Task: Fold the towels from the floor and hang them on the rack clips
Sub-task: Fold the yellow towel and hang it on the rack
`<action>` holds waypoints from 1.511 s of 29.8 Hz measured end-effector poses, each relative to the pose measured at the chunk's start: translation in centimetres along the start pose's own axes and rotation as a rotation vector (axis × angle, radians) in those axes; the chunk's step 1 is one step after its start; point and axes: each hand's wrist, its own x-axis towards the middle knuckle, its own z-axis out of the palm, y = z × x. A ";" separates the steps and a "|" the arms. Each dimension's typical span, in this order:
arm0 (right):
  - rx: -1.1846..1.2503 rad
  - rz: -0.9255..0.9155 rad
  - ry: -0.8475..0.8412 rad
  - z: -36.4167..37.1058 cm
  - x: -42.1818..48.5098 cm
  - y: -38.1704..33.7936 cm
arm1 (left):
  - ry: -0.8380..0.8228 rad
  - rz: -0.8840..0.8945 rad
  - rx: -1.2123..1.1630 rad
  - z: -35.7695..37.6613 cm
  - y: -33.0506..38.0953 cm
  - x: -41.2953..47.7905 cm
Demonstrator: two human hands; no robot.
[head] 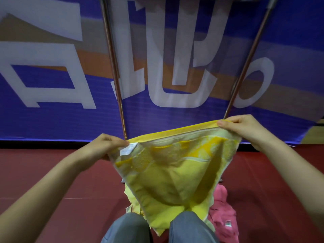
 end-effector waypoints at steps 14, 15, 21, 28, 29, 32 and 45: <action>0.318 0.054 -0.165 11.5 -3.0 -0.4 | 0.131 -0.015 -0.175 8.5 1.9 1.4; 0.328 0.047 -0.179 12.0 -3.2 -0.6 | 0.120 0.007 -0.172 8.6 1.9 1.4; 0.441 0.099 -0.315 13.5 -4.6 -1.3 | 0.127 -0.061 -0.153 8.2 1.8 1.3; 0.585 0.233 -0.475 13.1 -5.1 -1.6 | -0.030 0.076 0.065 7.2 1.2 0.6; 0.594 0.233 -0.485 13.0 -5.1 -1.6 | -0.049 0.095 0.091 7.1 1.1 0.6; 0.580 0.213 -0.515 12.8 -4.8 -1.3 | -0.069 0.157 0.167 6.7 1.2 0.6; -0.308 -0.382 -0.487 9.5 -2.0 -0.4 | -0.361 0.331 0.340 4.8 2.5 -0.1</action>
